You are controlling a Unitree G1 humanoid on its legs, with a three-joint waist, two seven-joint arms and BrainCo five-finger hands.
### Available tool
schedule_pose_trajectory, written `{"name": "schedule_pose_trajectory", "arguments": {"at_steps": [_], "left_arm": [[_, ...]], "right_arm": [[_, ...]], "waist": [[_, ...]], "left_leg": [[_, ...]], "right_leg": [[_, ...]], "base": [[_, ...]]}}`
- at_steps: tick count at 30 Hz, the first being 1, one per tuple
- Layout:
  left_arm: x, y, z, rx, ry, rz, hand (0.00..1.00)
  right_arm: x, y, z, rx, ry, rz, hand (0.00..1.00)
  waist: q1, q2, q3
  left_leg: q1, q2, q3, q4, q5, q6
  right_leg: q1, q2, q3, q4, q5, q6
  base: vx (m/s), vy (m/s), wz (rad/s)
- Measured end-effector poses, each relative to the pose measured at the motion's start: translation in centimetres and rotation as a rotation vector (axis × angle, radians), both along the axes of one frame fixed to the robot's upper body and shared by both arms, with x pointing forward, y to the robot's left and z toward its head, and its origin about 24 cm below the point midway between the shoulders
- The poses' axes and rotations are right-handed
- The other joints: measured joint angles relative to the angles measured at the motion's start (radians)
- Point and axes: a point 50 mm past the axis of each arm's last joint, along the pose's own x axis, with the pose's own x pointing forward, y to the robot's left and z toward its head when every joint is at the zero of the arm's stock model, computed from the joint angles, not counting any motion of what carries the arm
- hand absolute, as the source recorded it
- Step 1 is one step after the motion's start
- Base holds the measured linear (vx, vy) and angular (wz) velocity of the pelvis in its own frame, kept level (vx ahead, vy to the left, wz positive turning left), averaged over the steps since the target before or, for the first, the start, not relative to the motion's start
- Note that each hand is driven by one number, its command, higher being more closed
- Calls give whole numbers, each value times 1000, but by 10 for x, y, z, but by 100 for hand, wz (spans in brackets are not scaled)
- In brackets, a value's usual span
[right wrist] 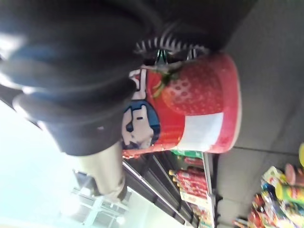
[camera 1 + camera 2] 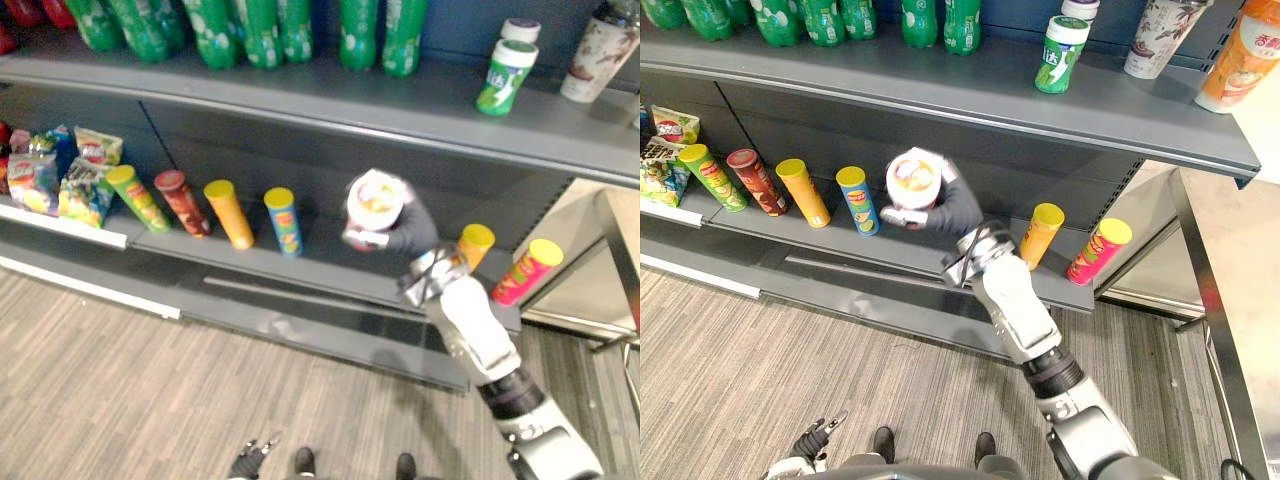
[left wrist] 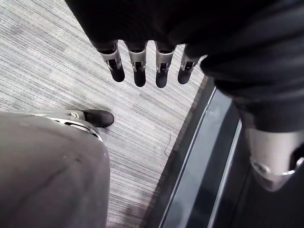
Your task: Put the gum and the chips on the shelf.
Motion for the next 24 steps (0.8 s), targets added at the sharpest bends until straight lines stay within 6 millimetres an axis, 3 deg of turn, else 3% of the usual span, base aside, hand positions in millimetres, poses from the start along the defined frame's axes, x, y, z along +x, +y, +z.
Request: {"name": "schedule_pose_trajectory", "arguments": {"at_steps": [5, 11, 17, 24], "left_arm": [[-1, 1, 0, 2, 6, -1, 0], [-1, 2, 0, 4, 5, -8, 0], [0, 2, 0, 2, 2, -9, 0], [1, 3, 1, 5, 1, -15, 0]], "right_arm": [[19, -32, 43, 15, -116, -176, 100], [38, -57, 70, 10, -150, -338, 100], [51, -65, 82, 27, -120, -404, 100], [63, -79, 78, 22, -56, -469, 100]], "waist": [[2, -6, -4], [-3, -11, -7], [-3, -11, -8], [-4, -11, -7]], "left_leg": [[0, 1, 20, 0, 3, 2], [-8, 3, 23, 0, 11, 2], [-8, 17, 24, -1, 17, -7], [-14, 29, 26, -1, 22, -12]], "right_leg": [[-11, 1, 16, -2, 13, -1], [-13, 5, 20, -20, 27, -3], [-14, 20, 22, -25, 35, -13], [-16, 31, 22, -37, 43, -18]], "base": [[-7, 3, -9], [0, 1, -2], [-7, -8, -2], [-7, -6, -1]]}}
